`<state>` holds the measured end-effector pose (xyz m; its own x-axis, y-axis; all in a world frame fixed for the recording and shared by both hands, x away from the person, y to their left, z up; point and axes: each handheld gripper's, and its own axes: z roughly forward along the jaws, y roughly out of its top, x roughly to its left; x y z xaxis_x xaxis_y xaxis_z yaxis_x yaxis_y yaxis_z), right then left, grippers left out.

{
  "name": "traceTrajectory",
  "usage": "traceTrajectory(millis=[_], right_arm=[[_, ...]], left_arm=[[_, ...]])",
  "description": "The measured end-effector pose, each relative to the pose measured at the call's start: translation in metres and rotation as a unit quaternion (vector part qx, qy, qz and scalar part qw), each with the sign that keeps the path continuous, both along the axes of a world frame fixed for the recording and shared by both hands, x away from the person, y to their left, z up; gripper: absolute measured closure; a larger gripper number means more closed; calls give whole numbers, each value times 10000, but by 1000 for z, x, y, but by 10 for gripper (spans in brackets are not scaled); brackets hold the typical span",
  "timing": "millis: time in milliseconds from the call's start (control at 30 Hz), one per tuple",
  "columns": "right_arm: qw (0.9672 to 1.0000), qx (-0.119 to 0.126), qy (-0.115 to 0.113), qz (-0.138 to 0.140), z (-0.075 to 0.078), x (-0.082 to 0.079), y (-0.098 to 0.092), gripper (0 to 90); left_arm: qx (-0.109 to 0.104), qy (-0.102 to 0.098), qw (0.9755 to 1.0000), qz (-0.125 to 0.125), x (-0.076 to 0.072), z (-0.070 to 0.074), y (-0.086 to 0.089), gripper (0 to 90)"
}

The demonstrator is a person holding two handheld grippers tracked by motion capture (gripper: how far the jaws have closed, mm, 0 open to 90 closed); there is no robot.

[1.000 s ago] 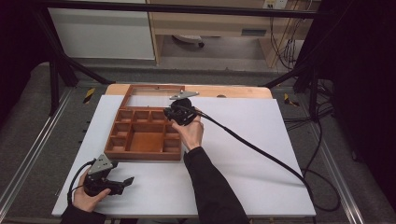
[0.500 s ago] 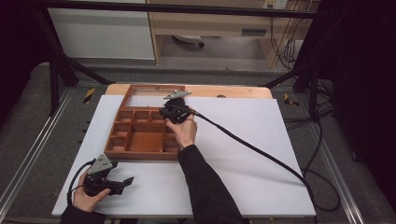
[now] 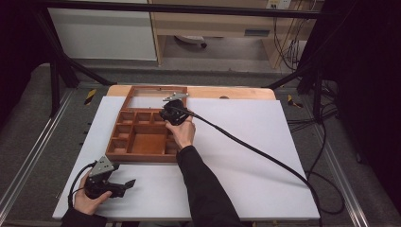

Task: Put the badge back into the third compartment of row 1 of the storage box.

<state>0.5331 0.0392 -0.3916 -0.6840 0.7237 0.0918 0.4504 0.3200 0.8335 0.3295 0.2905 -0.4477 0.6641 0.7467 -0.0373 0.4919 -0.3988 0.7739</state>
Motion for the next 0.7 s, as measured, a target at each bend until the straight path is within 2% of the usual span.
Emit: traceTrajectory(millis=[300, 567, 700], right_arm=[[9999, -103, 77, -36, -12, 3, 4, 838], [9995, -233, 193, 65, -20, 3, 6, 831], [9995, -261, 159, 76, -20, 2, 6, 792]], left_arm=[[0, -1, 10000, 1, 0, 0, 0, 91], [-3, 9, 10000, -9, 0, 0, -1, 92], [3, -1, 10000, -5, 0, 0, 0, 92]])
